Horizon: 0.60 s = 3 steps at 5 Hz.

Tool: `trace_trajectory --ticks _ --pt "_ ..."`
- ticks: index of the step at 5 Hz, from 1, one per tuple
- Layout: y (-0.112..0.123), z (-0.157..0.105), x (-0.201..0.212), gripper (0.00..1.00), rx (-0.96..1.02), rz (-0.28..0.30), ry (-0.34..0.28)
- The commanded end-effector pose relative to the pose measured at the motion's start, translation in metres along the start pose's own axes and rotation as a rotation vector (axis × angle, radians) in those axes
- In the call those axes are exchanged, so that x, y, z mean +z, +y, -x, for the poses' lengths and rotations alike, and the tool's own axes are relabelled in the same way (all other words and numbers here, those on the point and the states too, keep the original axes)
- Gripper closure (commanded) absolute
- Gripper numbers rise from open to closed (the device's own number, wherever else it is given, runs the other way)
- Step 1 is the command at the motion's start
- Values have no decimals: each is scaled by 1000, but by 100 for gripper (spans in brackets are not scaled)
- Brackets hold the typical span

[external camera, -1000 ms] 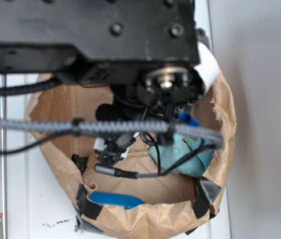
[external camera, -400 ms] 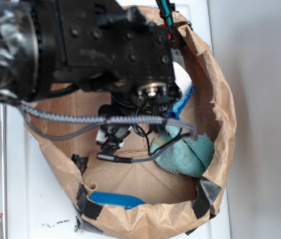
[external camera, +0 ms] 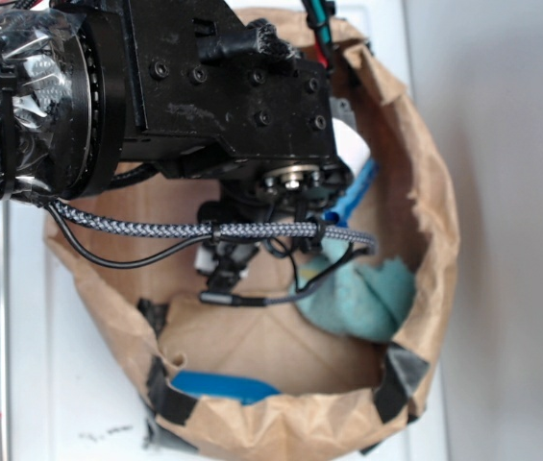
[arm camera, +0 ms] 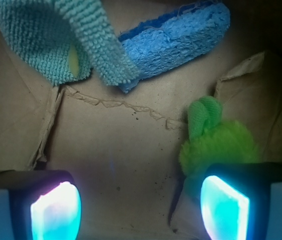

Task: Grab the green animal.

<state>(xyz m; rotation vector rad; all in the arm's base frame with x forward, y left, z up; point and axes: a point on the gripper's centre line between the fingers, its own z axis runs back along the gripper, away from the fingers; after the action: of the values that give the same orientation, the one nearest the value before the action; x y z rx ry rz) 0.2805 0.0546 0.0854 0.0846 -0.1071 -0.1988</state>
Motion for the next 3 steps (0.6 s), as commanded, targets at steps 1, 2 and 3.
trace_trajectory --ticks 1,2,3 --pt "16 -7 4 0 -33 52 1" --pt "35 -17 -4 0 -3 24 37" --pt "46 -21 -10 0 -18 40 60"
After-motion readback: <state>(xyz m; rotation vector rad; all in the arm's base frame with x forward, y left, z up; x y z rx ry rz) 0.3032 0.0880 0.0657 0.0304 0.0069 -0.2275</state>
